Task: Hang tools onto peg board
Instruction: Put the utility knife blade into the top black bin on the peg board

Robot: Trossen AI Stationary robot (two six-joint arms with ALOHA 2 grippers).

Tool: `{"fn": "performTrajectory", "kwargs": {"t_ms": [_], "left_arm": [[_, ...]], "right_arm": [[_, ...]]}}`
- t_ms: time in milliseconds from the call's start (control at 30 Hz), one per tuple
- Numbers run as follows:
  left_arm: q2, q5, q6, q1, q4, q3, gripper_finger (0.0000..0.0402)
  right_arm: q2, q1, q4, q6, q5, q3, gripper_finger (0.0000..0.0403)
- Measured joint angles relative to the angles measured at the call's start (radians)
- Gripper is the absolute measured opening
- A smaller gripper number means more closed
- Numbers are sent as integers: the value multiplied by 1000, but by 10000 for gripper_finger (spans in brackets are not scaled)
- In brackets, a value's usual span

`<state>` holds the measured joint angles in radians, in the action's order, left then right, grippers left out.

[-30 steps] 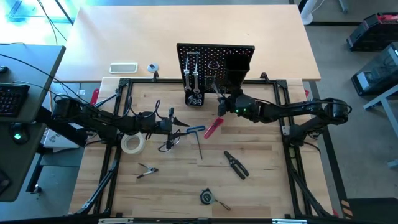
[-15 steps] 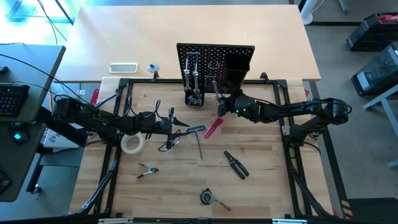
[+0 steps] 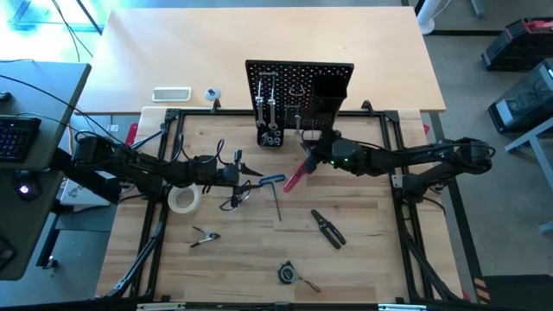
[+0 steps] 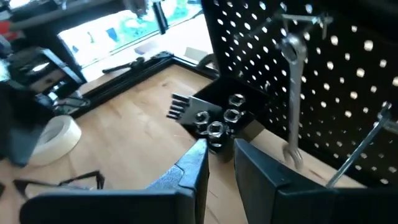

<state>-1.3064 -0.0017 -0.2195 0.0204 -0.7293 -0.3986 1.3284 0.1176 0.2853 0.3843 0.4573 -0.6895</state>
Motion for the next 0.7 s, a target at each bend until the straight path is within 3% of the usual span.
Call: {"fn": "performTrajectory", "kwargs": {"t_ms": [300,467,533,700], "left_arm": [[0,0,-1,0,9,0,145],[0,0,-18,0,7,0,145],[0,0,-19,0,7,0,145],[0,0,-19,0,1,0,145]], "right_arm": [[-120,-75,-381,26,21,0,71],[-94,-108,-628,102,116,11,71],[-88,-111,-602,98,127,53,71],[-84,-65,-311,16,113,220,71]]}}
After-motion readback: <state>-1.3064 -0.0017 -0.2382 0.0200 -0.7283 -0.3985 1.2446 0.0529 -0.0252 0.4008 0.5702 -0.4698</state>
